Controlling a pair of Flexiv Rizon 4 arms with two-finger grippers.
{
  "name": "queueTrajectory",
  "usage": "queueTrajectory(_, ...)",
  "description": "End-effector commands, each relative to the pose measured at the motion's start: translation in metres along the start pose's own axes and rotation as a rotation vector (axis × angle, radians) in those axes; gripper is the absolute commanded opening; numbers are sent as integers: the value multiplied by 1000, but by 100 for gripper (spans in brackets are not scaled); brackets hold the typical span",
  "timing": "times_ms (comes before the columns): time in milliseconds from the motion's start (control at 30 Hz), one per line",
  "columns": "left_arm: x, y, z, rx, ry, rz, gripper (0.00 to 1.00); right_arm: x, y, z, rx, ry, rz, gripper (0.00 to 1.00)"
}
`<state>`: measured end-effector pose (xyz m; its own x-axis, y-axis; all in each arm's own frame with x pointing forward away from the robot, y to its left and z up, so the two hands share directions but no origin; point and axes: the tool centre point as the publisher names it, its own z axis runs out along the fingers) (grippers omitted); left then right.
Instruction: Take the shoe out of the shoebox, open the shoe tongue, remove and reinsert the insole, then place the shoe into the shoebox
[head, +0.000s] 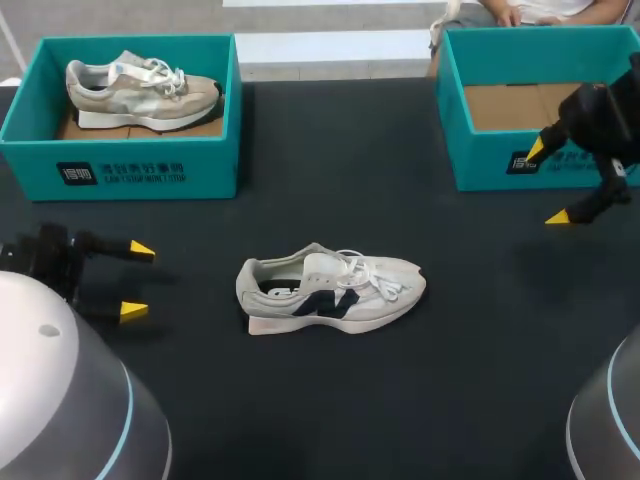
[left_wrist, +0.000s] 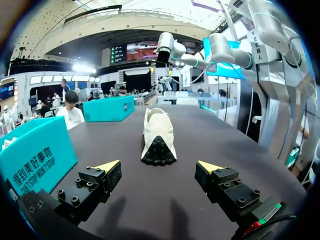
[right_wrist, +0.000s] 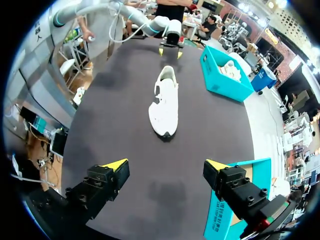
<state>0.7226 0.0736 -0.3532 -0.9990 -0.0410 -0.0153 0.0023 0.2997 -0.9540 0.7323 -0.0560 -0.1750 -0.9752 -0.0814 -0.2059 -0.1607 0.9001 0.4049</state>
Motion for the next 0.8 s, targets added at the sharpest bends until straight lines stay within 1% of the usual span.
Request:
queueTrajectory(33, -1, 1, 28, 4, -13, 2, 100, -1, 1, 1, 3, 3, 1, 100)
queueTrajectory(200, 0, -6, 53, -5, -24, 23, 100, -1, 1, 1, 3, 3, 1, 100)
queueTrajectory(267, 0, -8, 64, -30, -22, 42, 100, -1, 1, 1, 3, 3, 1, 100)
queueTrajectory(333, 2, -9, 74, -36, -38, 37, 100, -1, 1, 1, 3, 3, 1, 100)
queueTrajectory(400, 1, -8, 83, -40, -59, 26, 100, -1, 1, 1, 3, 3, 1, 100)
queueTrajectory(433, 1, -8, 86, -57, -81, 25, 100, -1, 1, 1, 3, 3, 1, 100)
queueTrajectory(567, 2, -7, 98, -15, -71, 0, 100, -1, 1, 1, 3, 3, 1, 100)
queueTrajectory(667, 3, -8, 106, -15, -52, -9, 100, -1, 1, 1, 3, 3, 1, 100)
queueTrajectory(800, 3, -8, 106, -15, -52, -9, 100, -1, 1, 1, 3, 3, 1, 100)
